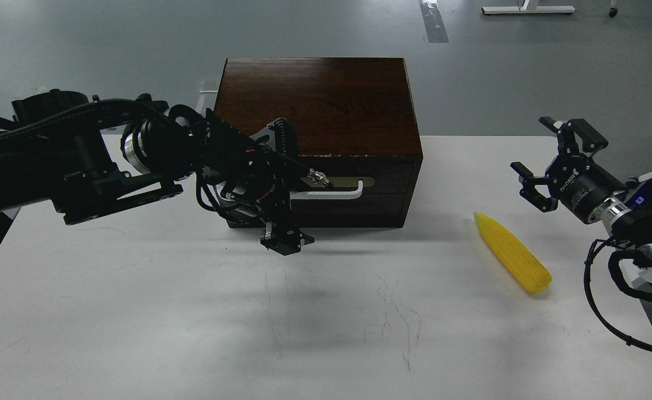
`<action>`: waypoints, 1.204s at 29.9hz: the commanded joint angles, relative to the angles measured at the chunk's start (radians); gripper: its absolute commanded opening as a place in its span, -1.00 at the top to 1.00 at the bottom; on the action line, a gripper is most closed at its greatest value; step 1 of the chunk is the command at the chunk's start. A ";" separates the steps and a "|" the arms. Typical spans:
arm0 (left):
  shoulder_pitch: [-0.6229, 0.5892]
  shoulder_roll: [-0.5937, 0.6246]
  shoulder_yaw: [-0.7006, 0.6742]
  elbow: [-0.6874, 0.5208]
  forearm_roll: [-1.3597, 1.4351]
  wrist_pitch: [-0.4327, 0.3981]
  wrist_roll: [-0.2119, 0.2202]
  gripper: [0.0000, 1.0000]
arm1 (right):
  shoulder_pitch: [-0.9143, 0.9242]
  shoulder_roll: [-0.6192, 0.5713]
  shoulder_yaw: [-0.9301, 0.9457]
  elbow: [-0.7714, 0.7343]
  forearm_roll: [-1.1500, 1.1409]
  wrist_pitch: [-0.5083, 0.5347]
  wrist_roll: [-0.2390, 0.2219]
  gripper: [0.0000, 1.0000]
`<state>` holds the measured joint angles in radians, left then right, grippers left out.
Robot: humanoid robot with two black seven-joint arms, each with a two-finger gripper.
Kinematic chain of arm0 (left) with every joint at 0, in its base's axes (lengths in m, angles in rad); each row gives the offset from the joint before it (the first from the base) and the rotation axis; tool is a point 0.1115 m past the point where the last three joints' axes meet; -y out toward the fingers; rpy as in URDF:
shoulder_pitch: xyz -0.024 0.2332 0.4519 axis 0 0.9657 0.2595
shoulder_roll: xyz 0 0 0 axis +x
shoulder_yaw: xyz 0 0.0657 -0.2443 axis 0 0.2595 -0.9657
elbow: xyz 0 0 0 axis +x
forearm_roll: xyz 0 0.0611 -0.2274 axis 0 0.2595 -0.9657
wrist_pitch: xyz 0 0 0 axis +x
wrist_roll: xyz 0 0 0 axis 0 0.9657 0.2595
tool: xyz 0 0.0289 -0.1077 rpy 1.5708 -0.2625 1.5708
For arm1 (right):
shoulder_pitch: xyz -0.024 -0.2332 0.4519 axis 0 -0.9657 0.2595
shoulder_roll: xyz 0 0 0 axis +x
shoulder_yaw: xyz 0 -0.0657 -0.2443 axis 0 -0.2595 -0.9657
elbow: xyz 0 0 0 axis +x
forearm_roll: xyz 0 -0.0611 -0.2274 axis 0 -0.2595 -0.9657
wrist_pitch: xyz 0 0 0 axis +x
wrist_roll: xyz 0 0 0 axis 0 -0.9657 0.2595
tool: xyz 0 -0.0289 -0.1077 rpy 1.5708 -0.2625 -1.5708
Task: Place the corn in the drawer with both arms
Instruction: 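Hook the left gripper onto the white drawer handle, then pull the drawer handle toward the robot with the left gripper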
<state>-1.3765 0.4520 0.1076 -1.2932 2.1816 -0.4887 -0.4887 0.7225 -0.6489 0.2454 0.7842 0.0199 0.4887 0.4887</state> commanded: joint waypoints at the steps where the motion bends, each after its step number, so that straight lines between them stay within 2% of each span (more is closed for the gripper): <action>1: 0.005 -0.004 0.000 0.005 0.000 0.000 0.000 -0.95 | 0.000 0.000 0.000 0.000 0.000 0.000 0.000 -1.00; 20: 0.002 -0.041 0.035 0.034 0.000 0.000 0.000 -0.95 | 0.000 0.002 0.002 -0.006 0.000 0.000 0.000 -1.00; 31: 0.002 -0.038 0.037 -0.018 0.000 0.000 0.000 -0.95 | 0.000 0.002 0.000 -0.008 0.000 0.000 0.000 -1.00; 36: -0.001 -0.023 0.040 -0.089 0.000 0.000 0.000 -0.95 | 0.000 0.002 0.000 -0.010 0.000 0.000 0.000 -1.00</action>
<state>-1.3767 0.4203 0.1454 -1.3408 2.1817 -0.4893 -0.4886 0.7225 -0.6473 0.2457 0.7761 0.0200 0.4887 0.4887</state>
